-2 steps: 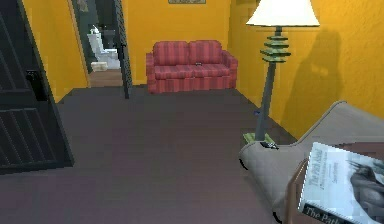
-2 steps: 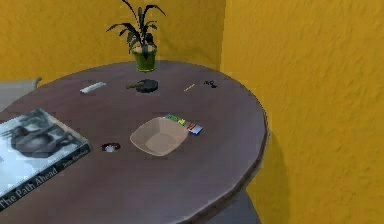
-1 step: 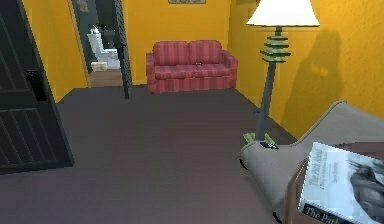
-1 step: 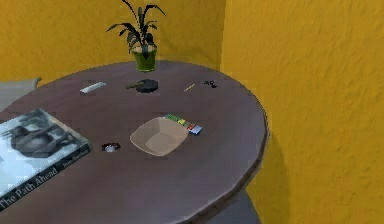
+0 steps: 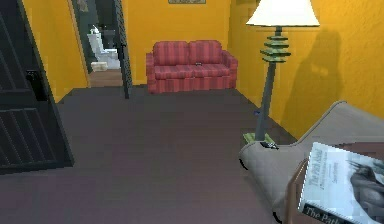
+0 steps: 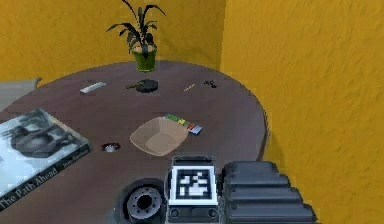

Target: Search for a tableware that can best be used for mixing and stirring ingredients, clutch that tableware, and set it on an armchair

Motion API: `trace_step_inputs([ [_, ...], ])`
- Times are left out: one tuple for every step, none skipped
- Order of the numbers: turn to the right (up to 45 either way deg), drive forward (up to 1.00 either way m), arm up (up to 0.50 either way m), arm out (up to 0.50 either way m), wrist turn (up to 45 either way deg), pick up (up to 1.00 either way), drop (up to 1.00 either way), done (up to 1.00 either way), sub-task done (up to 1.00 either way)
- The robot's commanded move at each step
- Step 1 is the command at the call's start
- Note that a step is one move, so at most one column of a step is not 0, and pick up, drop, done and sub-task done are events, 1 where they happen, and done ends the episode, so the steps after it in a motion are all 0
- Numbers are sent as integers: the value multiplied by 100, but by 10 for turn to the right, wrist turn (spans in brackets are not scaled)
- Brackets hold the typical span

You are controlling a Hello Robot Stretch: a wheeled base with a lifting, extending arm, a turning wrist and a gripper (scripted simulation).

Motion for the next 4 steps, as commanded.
trace_step_inputs([
  [0, 0, 0, 24, 0, 0, 0, 0, 0],
  [0, 0, 0, 0, 450, 0, 0, 0, 0],
  [0, 0, 0, 0, 450, 0, 0, 0, 0],
  [0, 0, 0, 0, 450, 0, 0, 0, 0],
])
